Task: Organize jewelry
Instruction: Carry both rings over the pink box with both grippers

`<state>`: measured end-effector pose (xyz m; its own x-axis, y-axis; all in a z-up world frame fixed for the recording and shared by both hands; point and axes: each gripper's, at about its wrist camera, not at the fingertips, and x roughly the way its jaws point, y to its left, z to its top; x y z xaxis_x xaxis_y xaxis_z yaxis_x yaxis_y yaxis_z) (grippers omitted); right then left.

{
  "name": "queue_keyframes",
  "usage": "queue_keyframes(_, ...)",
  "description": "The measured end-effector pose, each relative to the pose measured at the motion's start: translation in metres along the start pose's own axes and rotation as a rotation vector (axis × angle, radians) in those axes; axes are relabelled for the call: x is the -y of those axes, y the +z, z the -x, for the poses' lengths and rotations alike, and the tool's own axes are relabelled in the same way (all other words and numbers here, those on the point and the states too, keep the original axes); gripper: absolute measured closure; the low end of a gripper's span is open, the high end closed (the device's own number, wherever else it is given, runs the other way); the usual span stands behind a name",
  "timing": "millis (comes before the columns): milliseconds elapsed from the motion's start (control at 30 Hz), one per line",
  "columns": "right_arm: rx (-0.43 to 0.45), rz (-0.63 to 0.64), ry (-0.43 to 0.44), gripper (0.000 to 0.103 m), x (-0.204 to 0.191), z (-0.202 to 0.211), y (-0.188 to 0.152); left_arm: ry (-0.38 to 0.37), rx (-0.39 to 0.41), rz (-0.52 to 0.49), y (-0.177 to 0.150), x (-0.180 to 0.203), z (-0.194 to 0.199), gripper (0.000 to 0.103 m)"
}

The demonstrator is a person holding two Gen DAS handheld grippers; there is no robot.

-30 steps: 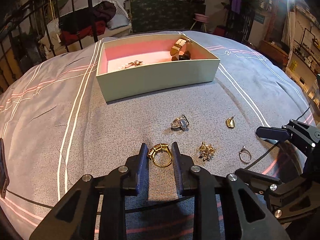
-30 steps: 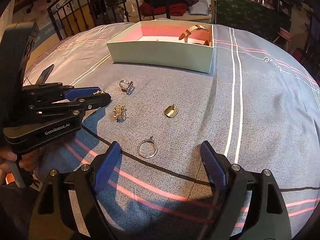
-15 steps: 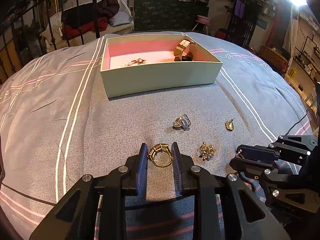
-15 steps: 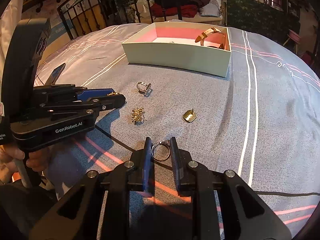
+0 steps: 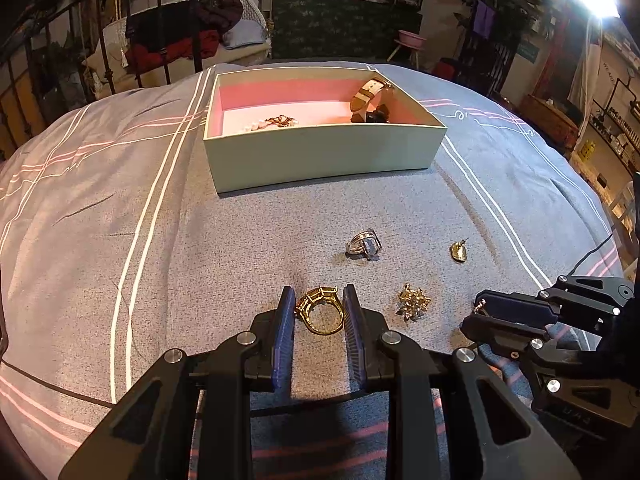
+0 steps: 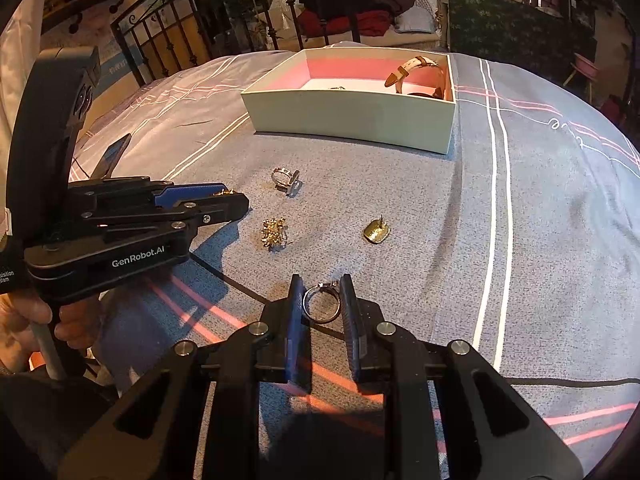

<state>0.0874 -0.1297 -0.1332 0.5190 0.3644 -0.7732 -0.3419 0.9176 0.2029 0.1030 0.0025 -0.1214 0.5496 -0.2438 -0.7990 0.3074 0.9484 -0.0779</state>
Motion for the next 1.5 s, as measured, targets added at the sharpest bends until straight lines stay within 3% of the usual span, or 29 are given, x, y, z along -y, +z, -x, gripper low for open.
queue_keyframes(367, 0.008, 0.003, 0.027, 0.083, 0.004, -0.003, 0.011, 0.002, 0.010, -0.018, 0.016, 0.003, 0.000, 0.079)
queue_keyframes(633, 0.131, 0.098, -0.012, 0.083, 0.017, 0.002, 0.100, 0.013, 0.145, 0.000, 0.106, -0.007, 0.010, 0.079)
queue_keyframes(767, 0.151, 0.103, -0.037, 0.083, 0.029, -0.005, 0.143, -0.011, 0.138, 0.047, 0.147, -0.015, 0.000, 0.079)
queue_keyframes(933, 0.138, 0.116, -0.056, 0.083, 0.034, -0.008, 0.173, -0.003, 0.111, 0.083, 0.174, -0.019, -0.012, 0.079)
queue_keyframes(1500, 0.082, 0.109, -0.062, 0.083, 0.041, -0.033, 0.173, 0.050, 0.024, 0.089, 0.172, -0.018, -0.040, 0.079)
